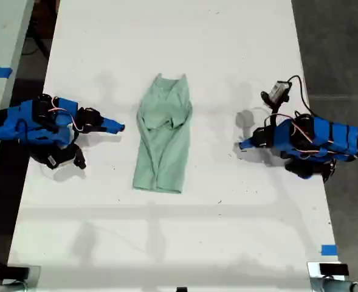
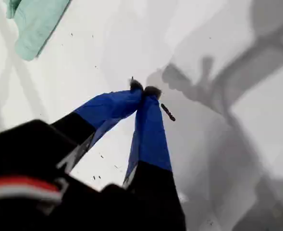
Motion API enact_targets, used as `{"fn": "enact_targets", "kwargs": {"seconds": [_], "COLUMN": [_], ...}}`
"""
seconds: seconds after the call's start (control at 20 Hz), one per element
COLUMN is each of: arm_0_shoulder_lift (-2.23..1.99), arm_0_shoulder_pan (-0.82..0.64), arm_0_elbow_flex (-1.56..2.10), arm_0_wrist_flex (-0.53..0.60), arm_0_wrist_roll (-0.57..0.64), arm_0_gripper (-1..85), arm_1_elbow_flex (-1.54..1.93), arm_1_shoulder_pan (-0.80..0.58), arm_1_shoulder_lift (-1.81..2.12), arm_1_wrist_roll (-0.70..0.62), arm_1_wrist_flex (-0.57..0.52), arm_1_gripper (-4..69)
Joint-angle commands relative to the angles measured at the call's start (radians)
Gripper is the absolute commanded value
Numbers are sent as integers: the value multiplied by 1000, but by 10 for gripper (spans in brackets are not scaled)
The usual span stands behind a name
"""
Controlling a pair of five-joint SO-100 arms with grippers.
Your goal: Fold t shirt
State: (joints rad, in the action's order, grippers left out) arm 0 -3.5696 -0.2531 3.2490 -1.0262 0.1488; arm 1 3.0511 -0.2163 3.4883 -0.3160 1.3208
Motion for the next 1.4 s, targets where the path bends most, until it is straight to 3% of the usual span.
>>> {"fn": "enact_targets", "kwargs": {"seconds": [0.0, 0.1, 0.15, 0.25, 0.5, 0.8, 1.15, 1.2, 1.3, 1.35], "arm_0_shoulder_lift": [1034, 1215, 1292, 1430, 1779, 1916, 2102, 2134, 2189, 2209], "arm_0_shoulder_pan": [101, 153, 173, 219, 307, 374, 380, 380, 394, 407], "arm_0_elbow_flex": [-847, -1104, -1193, -1296, -1537, -1565, -1555, -1580, -1651, -1683], "arm_0_wrist_flex": [-5, -87, -155, -221, -222, -287, -176, -158, -153, -153], "arm_0_wrist_roll": [-183, -132, -130, -147, -146, -206, -160, -130, -97, -75], "arm_0_gripper": [-2, 75, 112, 166, 186, 192, 201, 159, -3, -3], "arm_1_elbow_flex": [-1184, -1503, -1605, -1736, -2069, -2123, -2106, -2106, -2105, -2097], "arm_1_shoulder_pan": [256, 296, 313, 333, 336, 299, 290, 290, 290, 287], "arm_1_shoulder_lift": [-1396, -1643, -1726, -1829, -2091, -2212, -2376, -2385, -2396, -2402], "arm_1_wrist_roll": [161, 137, 117, 58, -38, -100, -103, -101, -100, -94], "arm_1_wrist_flex": [35, 141, 146, 106, 115, 21, -43, -43, -51, -58], "arm_1_gripper": [-9, 138, 171, 178, 283, 293, 299, 299, 293, 289]}}
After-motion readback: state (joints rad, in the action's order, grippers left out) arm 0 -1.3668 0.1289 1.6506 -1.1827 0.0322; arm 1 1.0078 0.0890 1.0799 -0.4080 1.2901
